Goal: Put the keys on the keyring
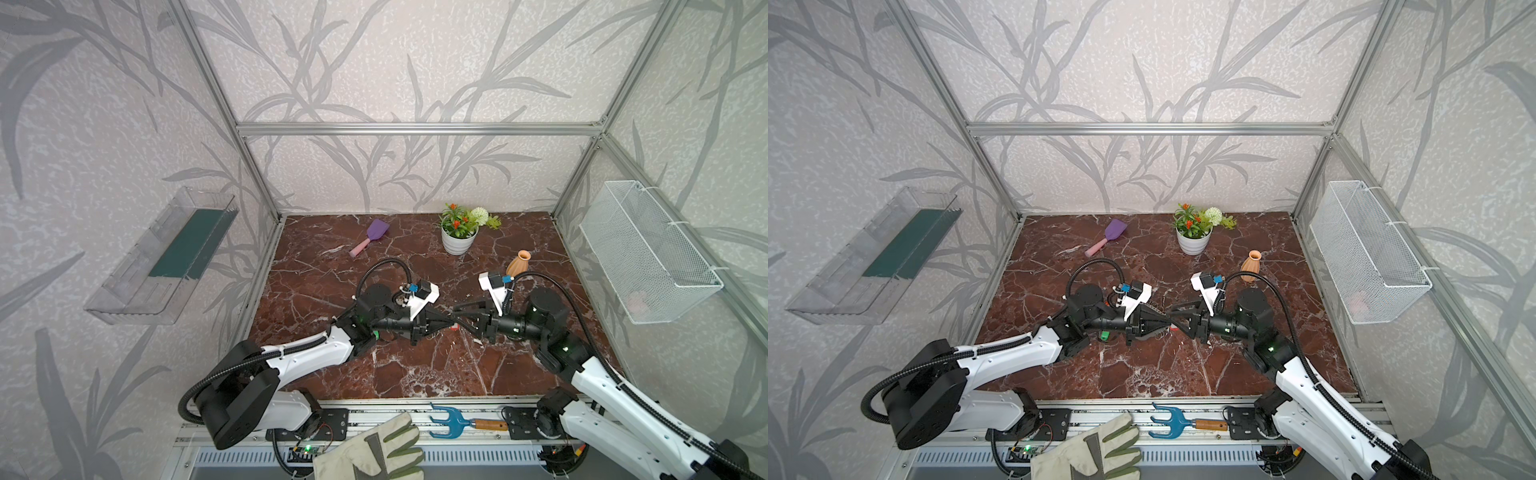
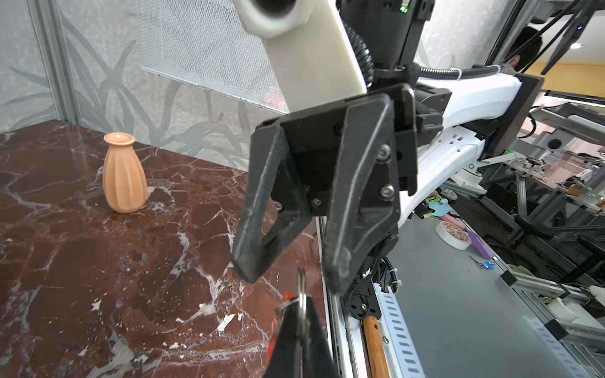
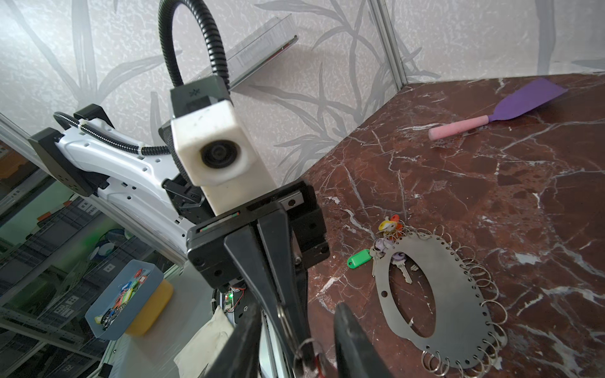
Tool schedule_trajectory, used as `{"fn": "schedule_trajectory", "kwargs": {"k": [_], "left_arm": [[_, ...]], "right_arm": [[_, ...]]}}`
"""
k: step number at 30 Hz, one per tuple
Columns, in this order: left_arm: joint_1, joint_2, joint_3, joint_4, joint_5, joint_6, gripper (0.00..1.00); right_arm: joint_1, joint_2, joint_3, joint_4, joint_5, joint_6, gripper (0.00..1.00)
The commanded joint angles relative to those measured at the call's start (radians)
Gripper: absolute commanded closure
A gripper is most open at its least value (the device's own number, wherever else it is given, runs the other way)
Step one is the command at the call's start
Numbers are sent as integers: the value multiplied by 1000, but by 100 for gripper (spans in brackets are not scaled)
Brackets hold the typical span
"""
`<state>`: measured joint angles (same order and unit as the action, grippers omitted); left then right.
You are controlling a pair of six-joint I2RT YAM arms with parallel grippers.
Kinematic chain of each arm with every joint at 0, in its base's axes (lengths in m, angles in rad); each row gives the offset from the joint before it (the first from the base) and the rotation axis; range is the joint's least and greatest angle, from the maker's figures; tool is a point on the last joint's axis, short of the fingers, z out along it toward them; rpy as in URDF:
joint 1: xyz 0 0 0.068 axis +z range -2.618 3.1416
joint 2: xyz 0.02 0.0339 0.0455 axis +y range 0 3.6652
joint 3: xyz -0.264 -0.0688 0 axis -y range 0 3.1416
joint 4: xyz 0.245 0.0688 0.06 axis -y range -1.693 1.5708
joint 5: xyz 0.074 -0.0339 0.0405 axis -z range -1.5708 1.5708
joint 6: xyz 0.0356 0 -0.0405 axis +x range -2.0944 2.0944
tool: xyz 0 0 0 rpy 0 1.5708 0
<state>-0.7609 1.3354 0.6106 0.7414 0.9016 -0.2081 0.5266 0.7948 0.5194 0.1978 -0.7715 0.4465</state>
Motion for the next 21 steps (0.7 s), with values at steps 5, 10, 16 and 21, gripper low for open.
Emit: {"fn": "schedule_trajectory", "kwargs": {"k": [5,10,16,21], "left_arm": [[29,46,46,38,112,21,100],[29,68,57,60,124,-2,100],[29,57,56,50,121,-5,100],[28,51,61,20,121,-2,100]], "right_arm": [[1,16,7,44,-61,16,72],[0,36,6,53,-75,21,81],[0,42,4,46,-68,17,92],[0,43,8,34,-62,13,100]]}}
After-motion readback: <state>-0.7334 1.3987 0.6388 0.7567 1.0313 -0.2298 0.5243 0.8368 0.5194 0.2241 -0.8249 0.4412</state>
